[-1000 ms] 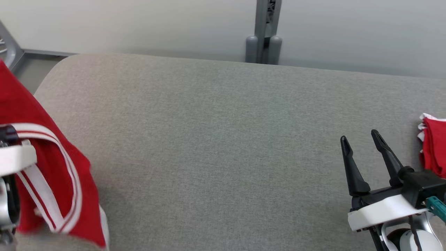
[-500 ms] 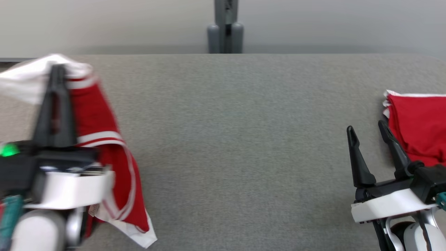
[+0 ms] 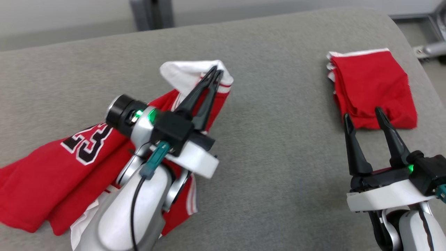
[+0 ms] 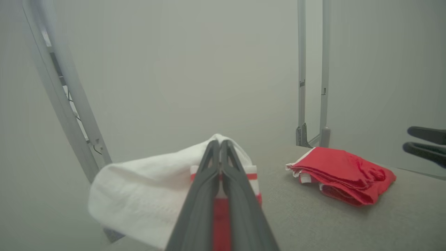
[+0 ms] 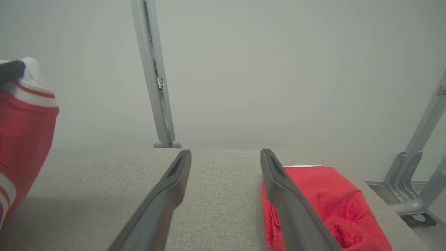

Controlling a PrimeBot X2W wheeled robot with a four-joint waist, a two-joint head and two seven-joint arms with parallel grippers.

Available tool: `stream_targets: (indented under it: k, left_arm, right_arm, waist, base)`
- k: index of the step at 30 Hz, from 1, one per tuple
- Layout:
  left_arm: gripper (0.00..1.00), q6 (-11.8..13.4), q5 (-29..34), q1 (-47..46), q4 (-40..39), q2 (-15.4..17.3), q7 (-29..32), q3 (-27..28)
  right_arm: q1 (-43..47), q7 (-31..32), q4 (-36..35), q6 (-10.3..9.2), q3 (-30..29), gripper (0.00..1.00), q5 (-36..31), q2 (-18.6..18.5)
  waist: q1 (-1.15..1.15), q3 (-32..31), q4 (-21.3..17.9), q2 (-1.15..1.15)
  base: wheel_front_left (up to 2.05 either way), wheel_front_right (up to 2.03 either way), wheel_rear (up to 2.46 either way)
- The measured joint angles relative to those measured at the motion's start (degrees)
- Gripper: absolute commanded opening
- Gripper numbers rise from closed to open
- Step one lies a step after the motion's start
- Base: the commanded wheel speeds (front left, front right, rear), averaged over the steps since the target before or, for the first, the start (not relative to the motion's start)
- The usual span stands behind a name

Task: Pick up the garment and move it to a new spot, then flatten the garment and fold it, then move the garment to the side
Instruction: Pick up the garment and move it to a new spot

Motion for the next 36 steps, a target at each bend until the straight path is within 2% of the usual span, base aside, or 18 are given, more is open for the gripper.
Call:
stream_targets:
  k: [6, 14, 15, 16, 17, 22, 26, 32, 36]
  left_arm:
    - [0.0, -2.0, 0.16, -7.29, 10.26, -2.97, -3.2, -3.64]
    - [0.0, -3.05, -3.46, -12.82, 24.1, -4.1, -3.47, -6.88]
    - [0.36, -3.07, -3.89, -13.16, 25.29, -4.13, -3.53, -7.17]
    - [0.96, -3.22, -4.65, -13.6, 26.09, -4.17, -3.64, -7.51]
    - [1.0, -3.55, -5.17, -14.06, 26.73, -4.23, -3.79, -8.15]
    - [1.0, -4.47, -8.34, -14.63, 27.27, -4.32, -4.3, -11.36]
    - [1.0, -3.58, -10.18, -14.26, 26.28, -4.32, -5.39, -12.22]
    - [1.0, -1.31, -12.81, -11.39, 24.21, -3.5, -7.2, -8.7]
    - [1.0, 0.8, -14.7, -9.56, 23.2, -1.26, -7.88, -4.74]
  right_arm:
    - [-1.46, -1.65, 1.14, 0.0, 0.66, 1.0, 1.42, -0.02]
    - [-1.88, -3.56, 3.52, 0.0, 1.59, 1.0, 3.47, -0.01]
    - [-1.97, -3.75, 3.72, 0.0, 1.66, 1.0, 3.64, -0.02]
    - [-2.04, -4.01, 4.01, 0.0, 1.6, 1.0, 3.79, -0.02]
    - [-2.13, -4.16, 4.38, 0.0, 1.47, 1.0, 3.82, -0.02]
    - [-2.23, -4.46, 5.46, 0.0, 1.07, 1.0, 3.5, -0.01]
    - [-2.41, -4.54, 5.65, 0.0, 0.24, 1.0, 2.3, 0.01]
    - [-2.33, -3.2, 5.26, 0.0, -0.85, 1.0, 0.53, 0.04]
    - [-1.76, -2.2, 4.81, 0.0, -1.32, 1.0, -0.35, 0.07]
  waist:
    - [0.0, 3.28, -5.13, 0.0]
    - [0.0, 7.31, -10.33, 0.0]
    - [0.0, 7.63, -10.7, 0.0]
    - [0.0, 7.89, -10.94, 0.0]
    - [0.0, 8.0, -10.96, 0.0]
    - [0.0, 7.07, -9.16, 0.0]
    - [0.0, 5.69, -6.48, 0.0]
    - [0.0, 3.02, -1.53, 0.0]
    - [0.0, 1.0, 1.87, 0.0]
  base:
    - [0.0, 0.0, 0.0]
    - [0.0, 0.0, 0.0]
    - [0.0, 0.0, 0.0]
    - [0.0, 0.0, 0.0]
    - [0.0, 0.0, 0.0]
    - [0.0, 0.0, 0.0]
    - [0.0, 0.0, 0.0]
    - [0.0, 0.0, 0.0]
    - [0.0, 0.0, 0.0]
